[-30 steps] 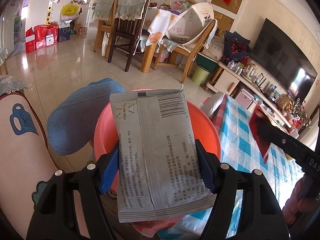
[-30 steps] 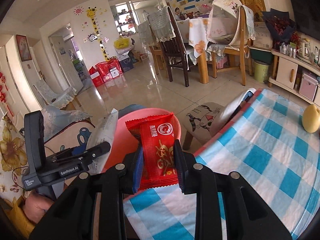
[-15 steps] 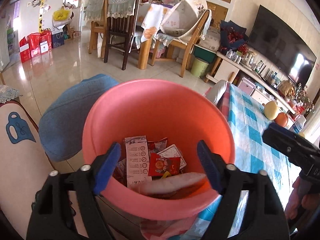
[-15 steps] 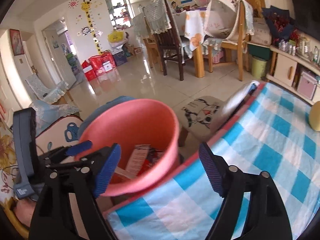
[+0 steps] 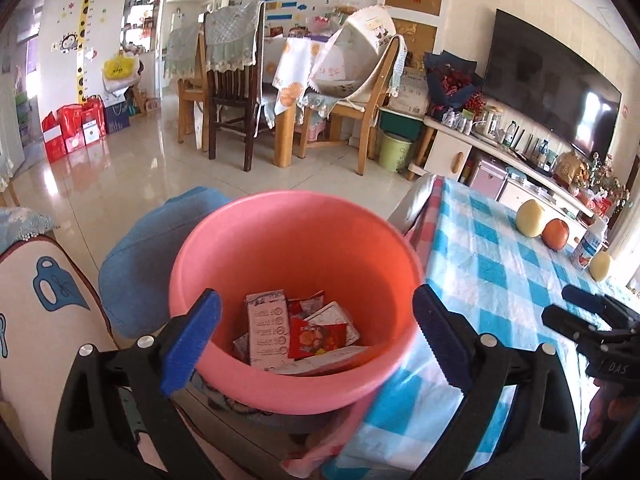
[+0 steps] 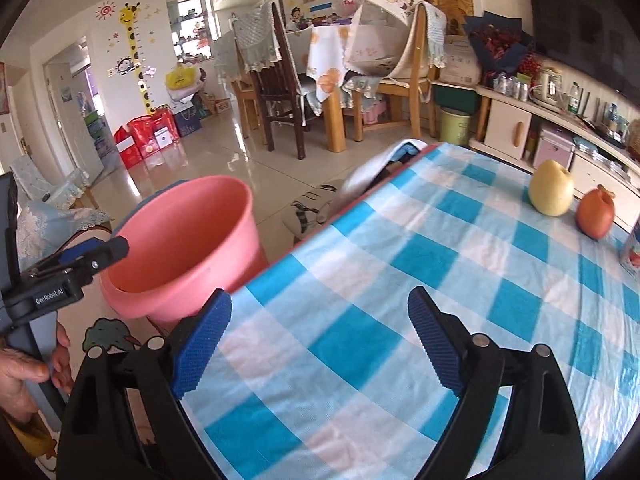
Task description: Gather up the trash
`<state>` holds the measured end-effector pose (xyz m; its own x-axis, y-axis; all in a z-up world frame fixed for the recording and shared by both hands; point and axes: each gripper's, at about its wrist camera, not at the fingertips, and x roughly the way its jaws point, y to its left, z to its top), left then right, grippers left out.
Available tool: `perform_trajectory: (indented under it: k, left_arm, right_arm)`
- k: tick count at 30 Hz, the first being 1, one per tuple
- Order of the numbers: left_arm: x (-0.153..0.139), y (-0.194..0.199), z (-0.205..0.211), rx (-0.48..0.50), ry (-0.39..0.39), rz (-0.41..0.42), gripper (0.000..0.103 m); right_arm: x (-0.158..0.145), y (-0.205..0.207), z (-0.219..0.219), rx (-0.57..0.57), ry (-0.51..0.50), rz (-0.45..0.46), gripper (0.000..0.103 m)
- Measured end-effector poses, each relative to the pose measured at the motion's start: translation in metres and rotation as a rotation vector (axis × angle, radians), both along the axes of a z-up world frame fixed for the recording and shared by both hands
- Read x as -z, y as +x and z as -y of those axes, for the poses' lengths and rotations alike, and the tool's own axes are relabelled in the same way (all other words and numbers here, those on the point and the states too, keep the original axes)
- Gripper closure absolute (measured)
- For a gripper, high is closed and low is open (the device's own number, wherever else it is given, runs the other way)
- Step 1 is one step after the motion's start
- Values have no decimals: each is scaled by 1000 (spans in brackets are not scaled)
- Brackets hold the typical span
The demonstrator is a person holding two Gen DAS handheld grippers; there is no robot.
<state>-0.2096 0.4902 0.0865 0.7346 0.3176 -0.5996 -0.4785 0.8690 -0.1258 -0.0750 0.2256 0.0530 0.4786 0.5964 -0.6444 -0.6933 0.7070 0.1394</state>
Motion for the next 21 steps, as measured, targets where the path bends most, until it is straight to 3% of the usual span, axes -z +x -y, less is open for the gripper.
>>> perform_trajectory:
  k: [21]
  left_arm:
    - [-39,36,135,229,60,51,4]
  right_arm:
    - [-19,4,125,201,26,77,13]
